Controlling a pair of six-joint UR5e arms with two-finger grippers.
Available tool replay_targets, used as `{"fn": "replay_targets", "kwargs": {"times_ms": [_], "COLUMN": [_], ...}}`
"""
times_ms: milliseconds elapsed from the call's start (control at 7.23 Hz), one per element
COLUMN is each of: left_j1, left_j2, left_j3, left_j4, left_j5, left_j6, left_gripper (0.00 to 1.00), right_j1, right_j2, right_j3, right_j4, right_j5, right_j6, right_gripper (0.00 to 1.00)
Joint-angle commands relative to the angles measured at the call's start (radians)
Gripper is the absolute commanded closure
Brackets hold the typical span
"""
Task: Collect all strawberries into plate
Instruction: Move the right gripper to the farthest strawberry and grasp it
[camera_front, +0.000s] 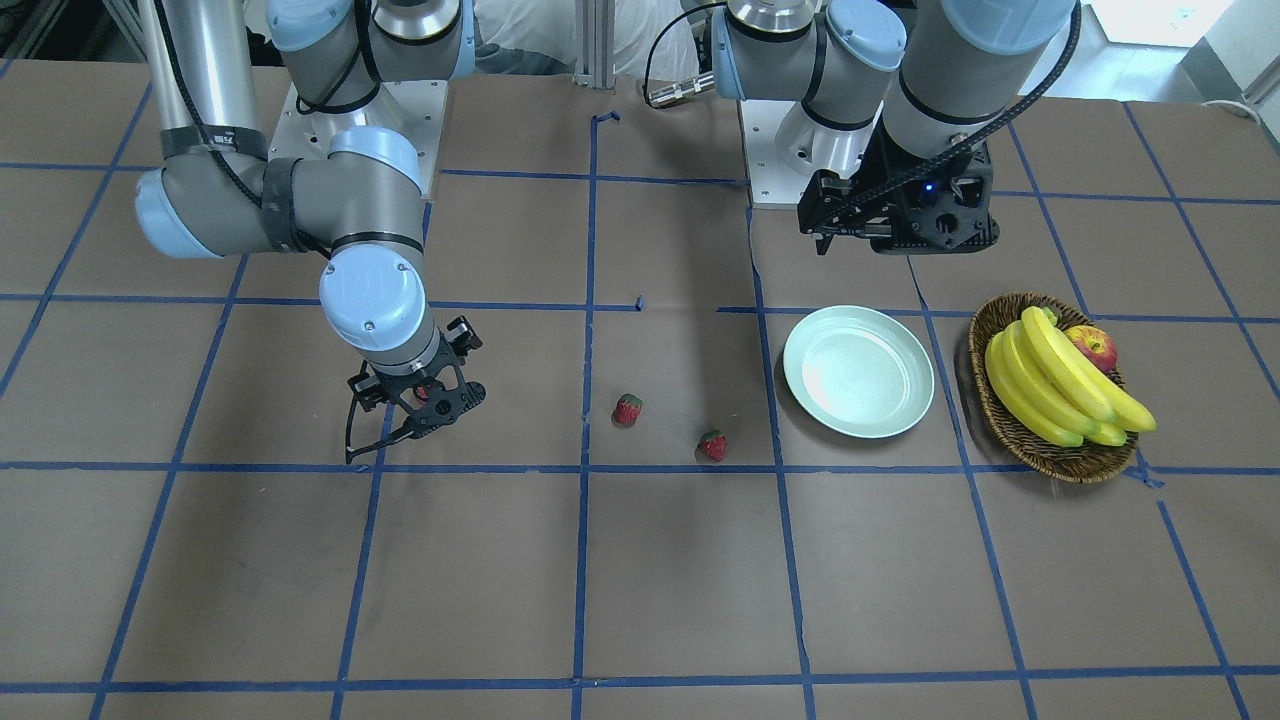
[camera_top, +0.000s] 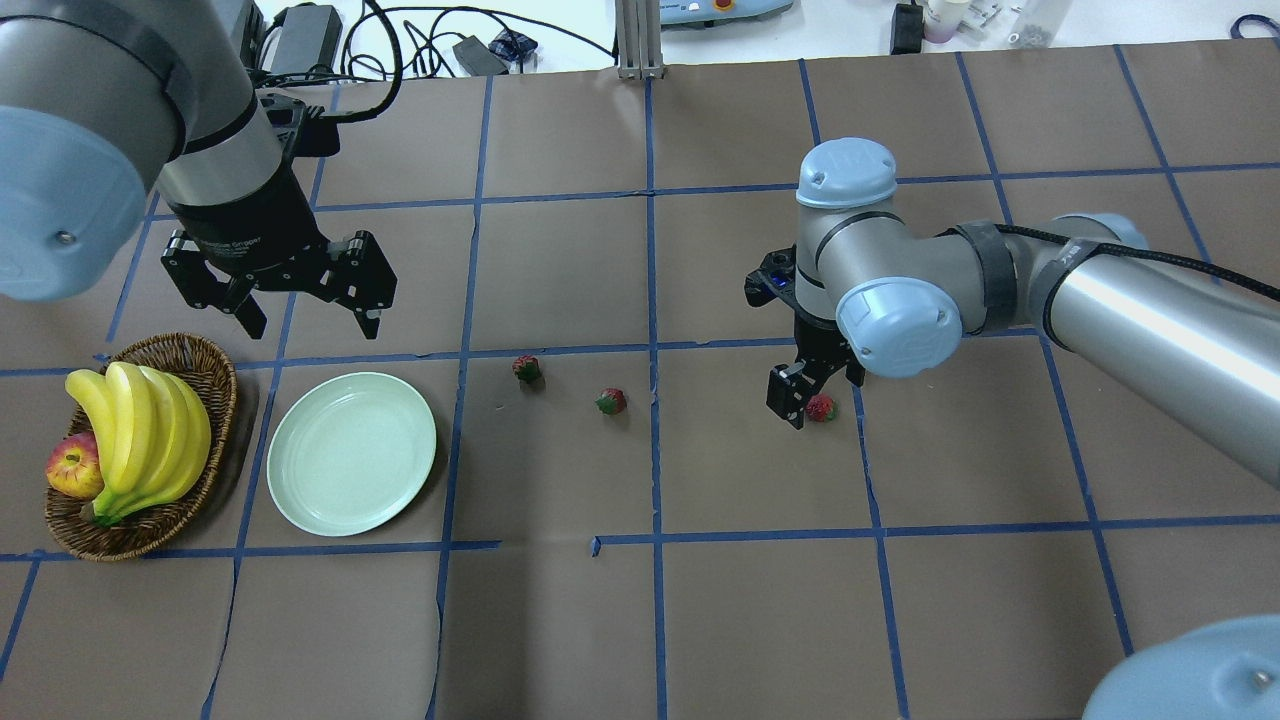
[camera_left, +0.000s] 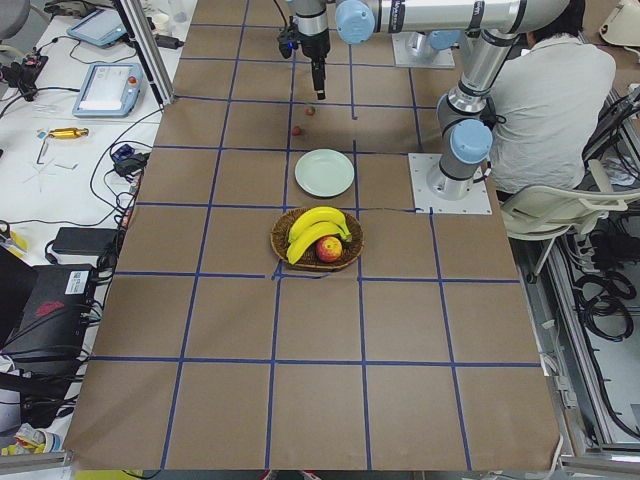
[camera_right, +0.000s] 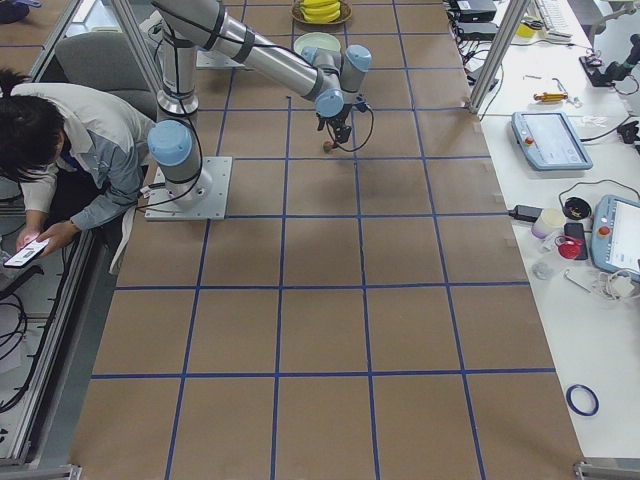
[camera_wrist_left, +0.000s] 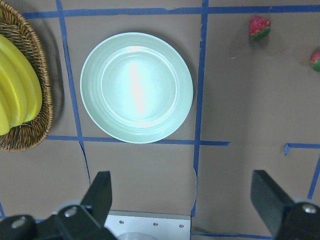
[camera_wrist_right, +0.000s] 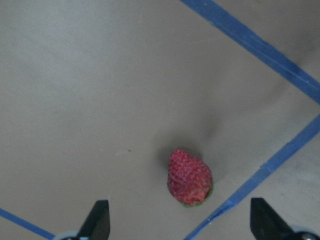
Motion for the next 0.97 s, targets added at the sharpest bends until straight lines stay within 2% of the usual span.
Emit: {"fn": "replay_targets", "kwargs": {"times_ms": [0, 138, 277, 415, 553, 830], "left_j1": [0.0, 0.0, 0.0, 0.0, -0.002, -0.002], "left_j2": [0.0, -0.002, -0.002, -0.002, -0.002, -0.002], "left_j3": [0.0, 0.0, 0.0, 0.0, 0.0, 0.0], "left_j4": [-0.002, -0.002, -0.002, -0.002, -0.003, -0.003], "left_j5": [0.0, 0.0, 0.0, 0.0, 0.0, 0.0], "left_j6": [0.0, 0.0, 0.0, 0.0, 0.0, 0.0], "left_gripper": [0.0, 0.0, 0.0, 0.0, 0.0, 0.0], "right_j1": [0.006, 0.006, 0.006, 0.006, 0.006, 0.006], "right_j2": [0.032, 0.046, 0.043, 0.032, 0.032, 0.032], "right_j3": [0.013, 0.013, 0.013, 0.013, 0.013, 0.013], "right_j4": [-0.088, -0.101, -0.099, -0.092, -0.089, -0.089], "right_j5": [0.017, 0.012, 0.001, -0.052, -0.084, -0.079], "right_j6": [-0.006, -0.008, -0.014, -0.009, -0.009, 0.003], "right_gripper": [0.0, 0.0, 0.21, 0.97, 1.0, 1.0]}}
